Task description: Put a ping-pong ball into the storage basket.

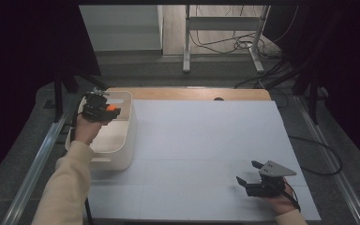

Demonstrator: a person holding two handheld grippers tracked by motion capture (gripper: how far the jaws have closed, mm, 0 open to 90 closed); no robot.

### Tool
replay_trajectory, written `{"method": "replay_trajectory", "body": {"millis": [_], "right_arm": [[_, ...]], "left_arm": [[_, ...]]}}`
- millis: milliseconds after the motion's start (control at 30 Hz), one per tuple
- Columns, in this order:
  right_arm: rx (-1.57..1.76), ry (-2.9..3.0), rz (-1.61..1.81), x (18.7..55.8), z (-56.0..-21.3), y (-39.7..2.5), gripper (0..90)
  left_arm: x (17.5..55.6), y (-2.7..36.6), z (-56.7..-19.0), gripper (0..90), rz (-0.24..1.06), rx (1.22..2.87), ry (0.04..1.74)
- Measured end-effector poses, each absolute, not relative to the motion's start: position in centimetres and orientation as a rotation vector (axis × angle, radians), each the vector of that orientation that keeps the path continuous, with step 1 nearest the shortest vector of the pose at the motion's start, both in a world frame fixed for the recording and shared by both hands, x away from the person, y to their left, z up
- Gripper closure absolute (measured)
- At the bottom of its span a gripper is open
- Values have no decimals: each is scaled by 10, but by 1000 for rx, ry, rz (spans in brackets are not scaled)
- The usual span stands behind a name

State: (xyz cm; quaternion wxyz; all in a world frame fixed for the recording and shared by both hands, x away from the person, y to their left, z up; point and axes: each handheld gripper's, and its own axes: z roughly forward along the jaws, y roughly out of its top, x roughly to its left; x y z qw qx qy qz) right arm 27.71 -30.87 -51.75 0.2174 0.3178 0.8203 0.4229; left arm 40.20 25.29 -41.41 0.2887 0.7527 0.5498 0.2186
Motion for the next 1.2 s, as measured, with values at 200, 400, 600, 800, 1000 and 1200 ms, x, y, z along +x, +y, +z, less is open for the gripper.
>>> {"method": "replay_trajectory", "body": {"millis": [200,400,600,800,1000,1200], "right_arm": [[879,2272,1168,277,-518,-309,148],[880,2272,1169,277,-517,-309,148],[882,2268,1172,277,-517,-310,148],[882,2268,1166,276,-517,-310,148],[879,2271,1168,276,-517,-309,148],[878,2273,1174,279,-518,-308,148]], "left_arm": [[400,251,-412,456,604,2006,1451],[400,250,-411,290,619,1989,1471],[395,249,-406,266,634,1958,1451],[385,246,-397,264,609,1930,1392],[372,240,-389,263,589,1914,1317],[362,231,-381,261,558,1902,1241]]}}
